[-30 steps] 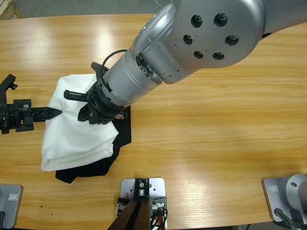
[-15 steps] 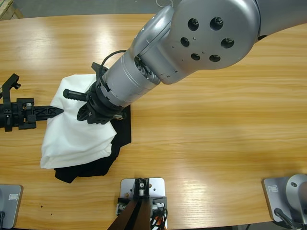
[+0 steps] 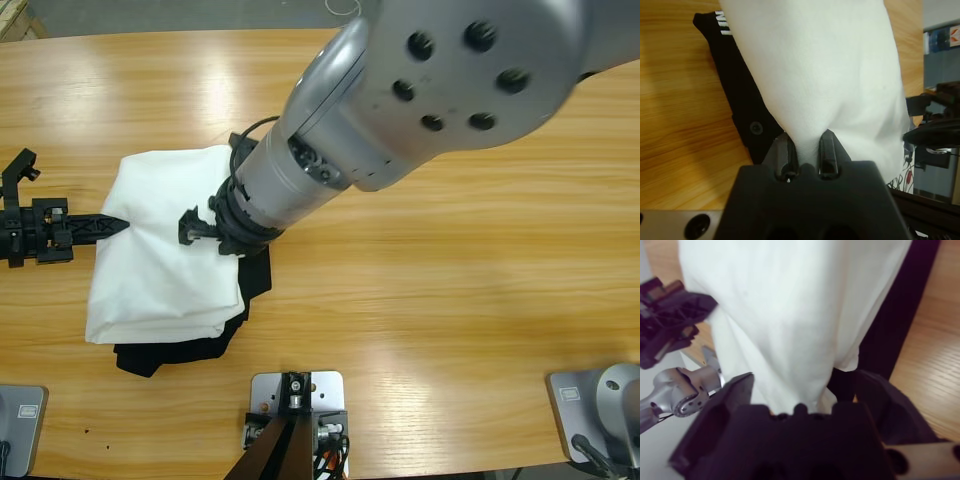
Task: Fold clothes
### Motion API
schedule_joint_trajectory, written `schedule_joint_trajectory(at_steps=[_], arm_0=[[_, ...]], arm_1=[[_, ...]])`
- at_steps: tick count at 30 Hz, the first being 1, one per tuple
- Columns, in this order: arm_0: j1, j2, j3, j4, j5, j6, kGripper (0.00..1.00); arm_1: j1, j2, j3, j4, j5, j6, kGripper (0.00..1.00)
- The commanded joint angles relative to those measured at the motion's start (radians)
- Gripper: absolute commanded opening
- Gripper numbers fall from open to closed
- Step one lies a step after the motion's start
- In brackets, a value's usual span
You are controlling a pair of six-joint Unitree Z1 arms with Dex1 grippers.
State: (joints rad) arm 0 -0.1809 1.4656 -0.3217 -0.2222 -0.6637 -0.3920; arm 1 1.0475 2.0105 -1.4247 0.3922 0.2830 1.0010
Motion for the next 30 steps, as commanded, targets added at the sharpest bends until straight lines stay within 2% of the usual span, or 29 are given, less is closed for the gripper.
schedule_joint_trajectory(at_steps=[1, 2, 3, 5, 6, 13, 15, 16, 17, 18, 19, 20, 21, 24, 26, 28, 30], arm_0=[[0.003, 0.065, -0.001, -0.035, -0.079, 0.020, 0.614], [-0.003, 0.059, -0.002, -0.038, -0.090, 0.020, 0.755], [-0.013, 0.052, -0.003, -0.039, -0.098, 0.018, 0.781], [-0.044, 0.028, -0.003, -0.038, -0.101, 0.011, 0.953], [-0.061, 0.012, -0.002, -0.039, -0.102, 0.010, 0.984], [-0.052, -0.066, 0.015, -0.007, -0.078, 0.001, 0.991], [-0.042, -0.133, 0.011, 0.023, -0.040, -0.005, 0.991], [-0.036, -0.176, 0.007, 0.040, -0.012, -0.004, 0.991], [-0.033, -0.228, -0.002, 0.057, 0.016, -0.002, 0.977], [-0.030, -0.261, -0.021, 0.091, 0.030, -0.002, 0.944], [-0.027, -0.290, -0.042, 0.122, 0.037, -0.002, 0.870], [-0.027, -0.312, -0.065, 0.151, 0.043, -0.002, 0.757], [-0.030, -0.325, -0.088, 0.176, 0.045, -0.002, 0.608], [-0.049, -0.270, -0.143, 0.225, 0.041, -0.061, 0.541], [-0.055, -0.198, -0.154, 0.220, 0.034, -0.061, 0.410], [-0.055, -0.130, -0.171, 0.198, -0.003, -0.063, 0.015], [-0.055, -0.094, -0.202, 0.192, -0.009, -0.059, 0.000]], arm_1=[[0.011, -0.061, -0.010, 0.033, -0.061, 0.005, 1.000], [0.011, -0.064, -0.011, 0.033, -0.061, 0.001, 1.000], [0.011, -0.065, -0.011, 0.033, -0.059, 0.001, 1.000], [0.011, -0.065, -0.011, 0.033, -0.057, -0.001, 1.000], [0.011, -0.065, -0.011, 0.033, -0.055, -0.002, 1.000], [0.011, -0.087, -0.011, 0.025, -0.036, -0.086, 0.991], [0.011, -0.118, -0.009, 0.022, -0.038, -0.130, 0.849], [0.011, -0.140, -0.004, 0.015, -0.038, -0.145, 0.853], [0.011, -0.163, 0.010, -0.005, -0.032, -0.166, 0.792], [0.011, -0.183, 0.029, -0.030, -0.018, -0.189, 0.476], [0.011, -0.199, 0.051, -0.055, -0.003, -0.200, 0.140], [0.011, -0.212, 0.086, -0.107, 0.017, -0.208, 0.000], [0.011, -0.224, 0.126, -0.169, 0.029, -0.211, 0.000], [0.011, -0.201, 0.182, -0.255, 0.044, -0.202, 0.000], [0.013, -0.154, 0.213, -0.338, 0.091, -0.193, 0.000], [0.027, -0.109, 0.240, -0.400, 0.114, -0.186, 0.000], [0.040, -0.077, 0.284, -0.474, 0.131, -0.184, 0.000]])
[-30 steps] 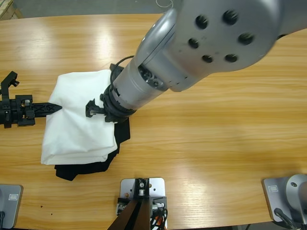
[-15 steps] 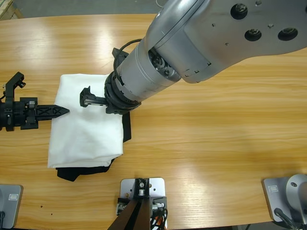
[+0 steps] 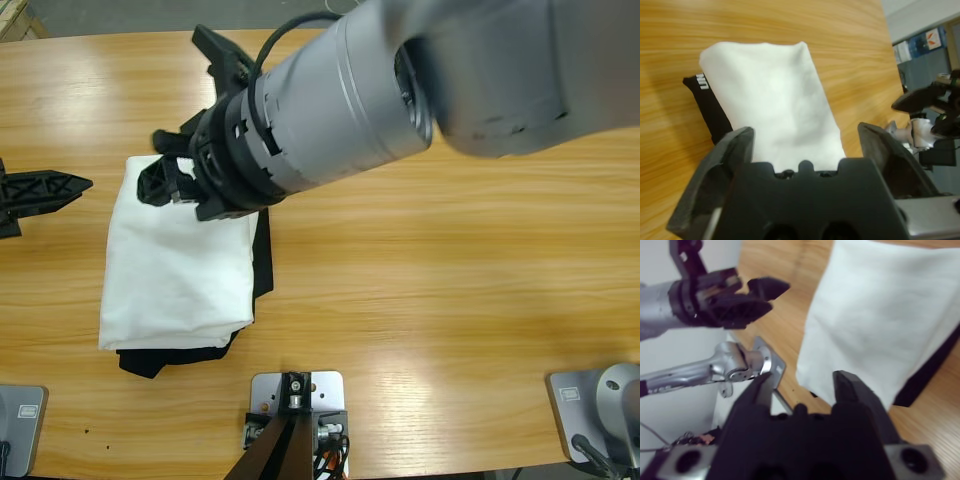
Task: Fold clothes
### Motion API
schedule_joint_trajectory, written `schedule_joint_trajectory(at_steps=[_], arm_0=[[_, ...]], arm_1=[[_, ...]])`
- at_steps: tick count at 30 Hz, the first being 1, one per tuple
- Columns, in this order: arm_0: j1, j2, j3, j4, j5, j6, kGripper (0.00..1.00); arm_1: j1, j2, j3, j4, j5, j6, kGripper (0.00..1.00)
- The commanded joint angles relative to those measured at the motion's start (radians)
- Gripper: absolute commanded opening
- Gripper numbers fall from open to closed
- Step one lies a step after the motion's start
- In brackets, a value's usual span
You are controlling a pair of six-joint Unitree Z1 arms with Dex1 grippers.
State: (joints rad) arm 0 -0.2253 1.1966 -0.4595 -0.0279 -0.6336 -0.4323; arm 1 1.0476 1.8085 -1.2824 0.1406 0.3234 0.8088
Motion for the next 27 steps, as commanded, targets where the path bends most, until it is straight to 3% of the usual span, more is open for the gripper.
schedule_joint_trajectory(at_steps=[1, 12, 16, 21, 27], arm_0=[[-0.011, 0.181, -0.080, -0.002, -0.040, -0.020, 0.000], [-0.073, 0.193, -0.132, 0.000, -0.046, -0.089, 0.000], [-0.127, 0.223, -0.092, -0.012, -0.045, -0.100, 0.000], [-0.140, 0.288, -0.007, -0.136, -0.047, -0.131, 0.000], [-0.154, 0.370, 0.005, -0.229, -0.069, -0.157, 0.000]], arm_1=[[0.045, 0.132, 0.159, -0.245, 0.094, 0.009, 0.000], [0.051, 0.238, 0.304, -0.450, 0.159, 0.009, 0.000], [0.051, 0.266, 0.306, -0.470, 0.161, 0.008, 0.000], [0.051, 0.277, 0.320, -0.481, 0.161, 0.007, 0.000], [0.051, 0.299, 0.323, -0.486, 0.162, 0.007, 0.000]])
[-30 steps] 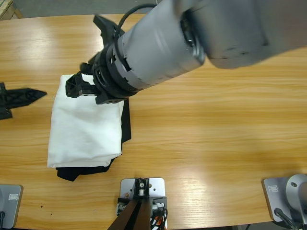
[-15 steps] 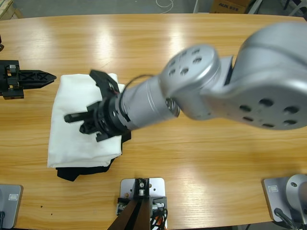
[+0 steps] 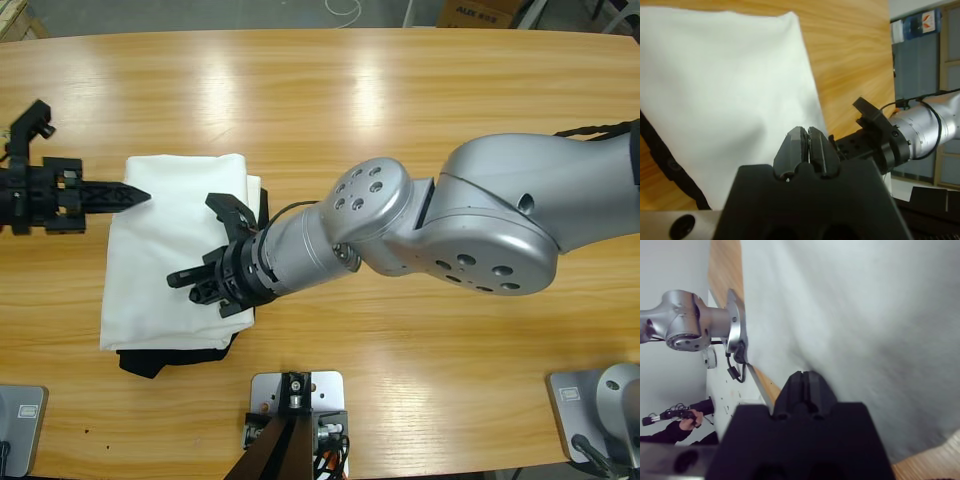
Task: Fold clothes
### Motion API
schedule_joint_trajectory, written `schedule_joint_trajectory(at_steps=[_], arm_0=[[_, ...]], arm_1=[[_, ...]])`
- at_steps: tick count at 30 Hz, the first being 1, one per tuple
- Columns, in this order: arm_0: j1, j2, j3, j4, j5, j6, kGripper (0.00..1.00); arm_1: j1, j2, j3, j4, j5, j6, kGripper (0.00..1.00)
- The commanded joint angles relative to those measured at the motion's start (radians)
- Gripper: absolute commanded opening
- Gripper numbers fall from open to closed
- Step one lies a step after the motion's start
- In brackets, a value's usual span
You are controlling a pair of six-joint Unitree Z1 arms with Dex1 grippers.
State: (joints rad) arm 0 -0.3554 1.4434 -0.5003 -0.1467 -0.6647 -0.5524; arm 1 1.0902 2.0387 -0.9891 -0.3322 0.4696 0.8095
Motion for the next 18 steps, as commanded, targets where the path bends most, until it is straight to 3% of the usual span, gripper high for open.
schedule_joint_trajectory(at_steps=[1, 8, 14, 18], arm_0=[[-0.033, 0.136, 0.047, -0.124, -0.043, -0.040, 0.000], [-0.060, 0.268, 0.064, -0.178, -0.034, -0.057, 0.000], [-0.058, 0.292, 0.088, -0.179, 0.119, -0.052, 0.000], [-0.035, 0.318, 0.063, -0.198, 0.132, -0.052, 0.000]], arm_1=[[0.008, 0.071, 0.029, -0.013, 0.017, 0.007, 0.000], [0.008, 0.071, 0.029, -0.013, 0.017, 0.007, 0.000], [0.008, 0.069, 0.030, -0.008, 0.022, 0.007, 0.000], [0.008, 0.067, 0.030, 0.013, 0.027, 0.007, 0.000]])
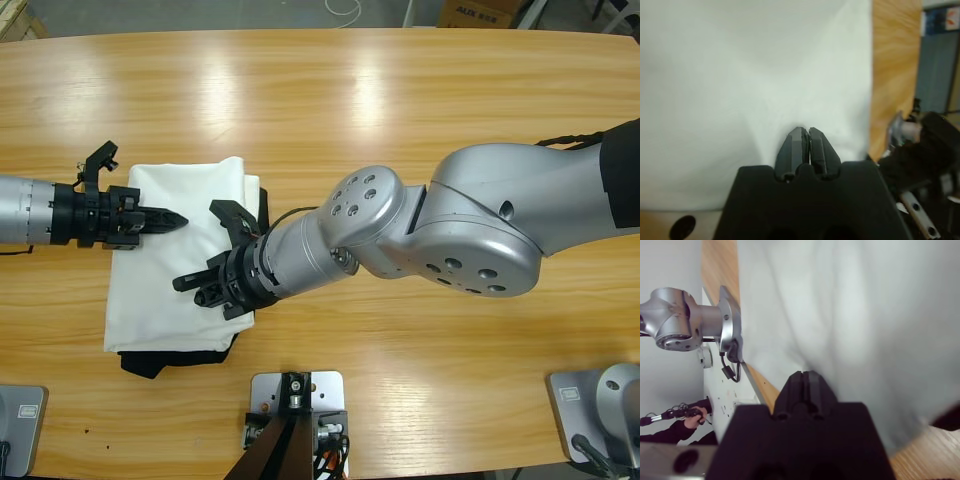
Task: Fold clothes
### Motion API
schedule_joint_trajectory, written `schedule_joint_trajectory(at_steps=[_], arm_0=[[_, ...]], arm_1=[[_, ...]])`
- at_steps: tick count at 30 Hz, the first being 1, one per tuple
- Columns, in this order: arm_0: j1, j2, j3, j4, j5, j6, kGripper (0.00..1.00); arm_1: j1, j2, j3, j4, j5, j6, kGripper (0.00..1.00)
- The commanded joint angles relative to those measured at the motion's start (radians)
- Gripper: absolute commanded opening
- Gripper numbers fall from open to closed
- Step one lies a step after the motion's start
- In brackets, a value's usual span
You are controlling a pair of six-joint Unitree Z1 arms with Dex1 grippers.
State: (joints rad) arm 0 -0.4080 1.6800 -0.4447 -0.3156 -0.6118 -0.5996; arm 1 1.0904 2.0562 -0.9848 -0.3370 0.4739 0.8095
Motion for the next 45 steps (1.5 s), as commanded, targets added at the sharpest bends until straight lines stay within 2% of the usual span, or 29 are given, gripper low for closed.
schedule_joint_trajectory(at_steps=[1, 7, 12, 16, 20, 23, 26, 29, 32, 35, 38, 41, 45], arm_0=[[0.028, 0.088, 0.000, -0.030, 0.079, -0.004, 0.000], [0.055, 0.086, -0.037, -0.073, 0.016, -0.003, 0.000], [0.092, -0.004, -0.034, -0.060, -0.006, -0.005, 0.000], [0.166, -0.101, -0.034, -0.016, -0.006, -0.005, 0.000], [0.280, -0.175, -0.029, 0.051, 0.025, -0.004, 0.000], [0.302, -0.212, -0.023, 0.072, 0.024, -0.003, 0.000], [0.264, -0.310, -0.005, 0.099, 0.023, -0.006, 0.000], [0.140, -0.431, 0.022, 0.167, 0.029, -0.009, 0.000], [0.042, -0.511, 0.104, 0.193, 0.078, -0.022, 0.000], [0.014, -0.604, 0.177, 0.243, 0.104, -0.046, 0.000], [0.011, -0.678, 0.192, 0.310, 0.128, -0.048, 0.000], [0.009, -0.645, 0.190, 0.308, 0.131, -0.047, 0.000], [-0.007, -0.527, 0.179, 0.236, 0.132, -0.048, 0.000]], arm_1=[[0.008, 0.050, 0.025, 0.022, 0.024, 0.007, 0.000], [0.008, 0.053, 0.020, 0.059, 0.026, 0.008, 0.000], [0.008, 0.055, 0.017, 0.083, 0.026, 0.008, 0.000], [0.008, 0.041, 0.018, 0.104, 0.028, 0.006, 0.000], [0.008, 0.008, 0.020, 0.121, 0.020, -0.007, 0.000], [0.008, -0.060, 0.016, 0.162, -0.014, -0.050, 0.000], [0.008, -0.169, -0.077, 0.257, -0.043, -0.143, 0.000], [0.008, -0.213, -0.237, 0.376, -0.041, -0.212, 0.000], [0.004, -0.171, -0.321, 0.426, -0.017, -0.224, 0.000], [-0.052, -0.107, -0.358, 0.432, 0.022, -0.241, 0.000], [-0.125, -0.022, -0.399, 0.431, 0.077, -0.264, 0.000], [-0.166, 0.060, -0.448, 0.431, 0.130, -0.277, 0.000], [-0.179, 0.155, -0.476, 0.426, 0.170, -0.281, 0.000]])
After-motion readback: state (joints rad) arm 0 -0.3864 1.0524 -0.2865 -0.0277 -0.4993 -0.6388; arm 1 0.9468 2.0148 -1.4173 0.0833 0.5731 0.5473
